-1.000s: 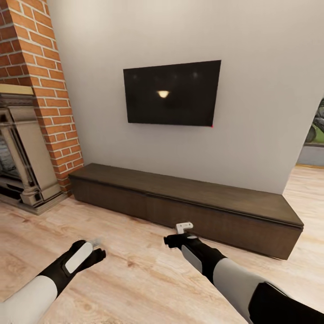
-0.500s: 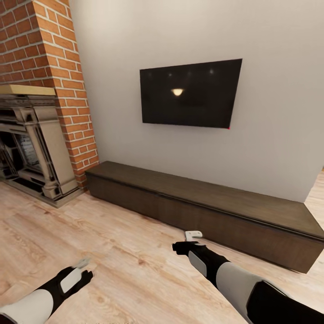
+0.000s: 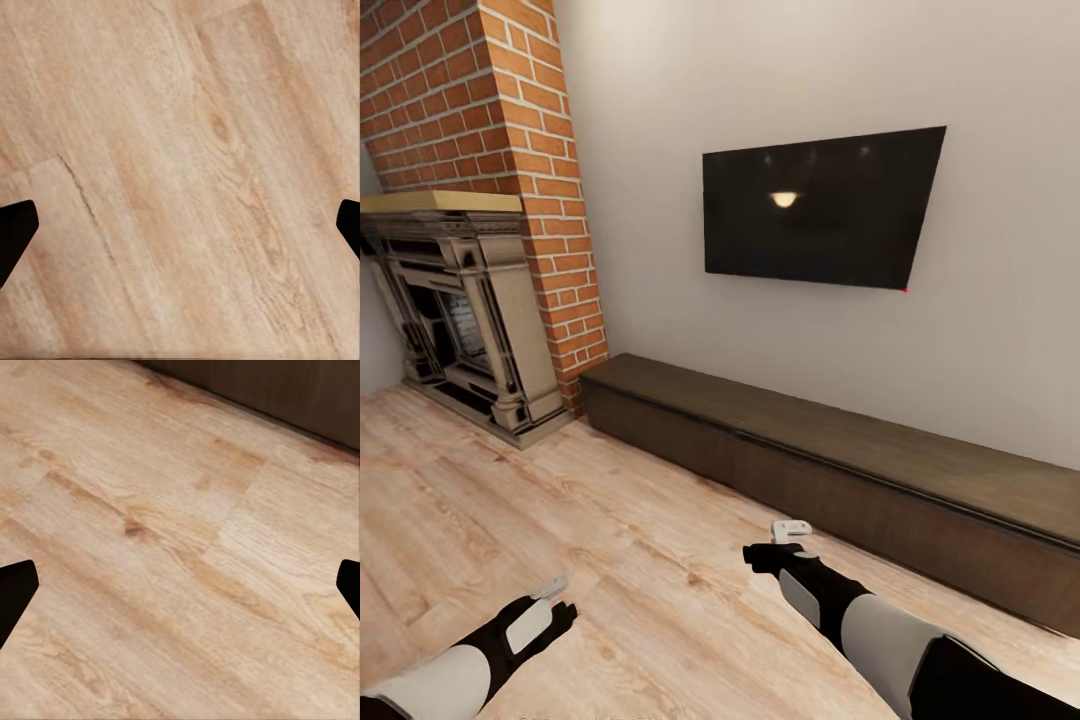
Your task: Place each of the two pumpkins and all three candles from the living room inside a cabinet in the living room (use any cabinet), then make sure every cabinet is closed, and position the cauldron so it is next to a table in the living room.
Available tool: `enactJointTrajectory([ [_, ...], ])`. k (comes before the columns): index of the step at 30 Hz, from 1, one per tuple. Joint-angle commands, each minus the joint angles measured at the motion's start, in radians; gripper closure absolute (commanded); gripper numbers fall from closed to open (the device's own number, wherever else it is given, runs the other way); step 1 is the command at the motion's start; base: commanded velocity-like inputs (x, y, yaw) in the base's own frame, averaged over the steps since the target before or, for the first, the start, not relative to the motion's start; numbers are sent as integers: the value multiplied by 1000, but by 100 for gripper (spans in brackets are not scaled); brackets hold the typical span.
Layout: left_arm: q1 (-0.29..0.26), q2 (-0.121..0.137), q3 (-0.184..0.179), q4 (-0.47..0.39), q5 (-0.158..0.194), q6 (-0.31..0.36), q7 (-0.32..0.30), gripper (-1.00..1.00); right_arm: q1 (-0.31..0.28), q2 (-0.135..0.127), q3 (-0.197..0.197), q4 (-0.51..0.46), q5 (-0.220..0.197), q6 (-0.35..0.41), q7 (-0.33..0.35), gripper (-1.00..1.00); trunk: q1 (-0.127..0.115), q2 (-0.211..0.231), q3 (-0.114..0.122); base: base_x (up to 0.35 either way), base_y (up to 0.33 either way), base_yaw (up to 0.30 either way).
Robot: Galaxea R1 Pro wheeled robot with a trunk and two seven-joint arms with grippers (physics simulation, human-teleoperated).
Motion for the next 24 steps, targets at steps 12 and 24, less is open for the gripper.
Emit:
enactJointTrajectory([
  [12, 7, -18, -12, -3, 5, 4, -10, -100, -1, -1, 10, -1, -6, 1, -4, -100, -46, 84, 21, 0, 0, 182],
  [24, 19, -29, -20, -3, 2, 3, -16, -100, -1, 3, 10, -2, -6, 2, -3, -100, -92, 168, 44, 0, 0, 182],
])
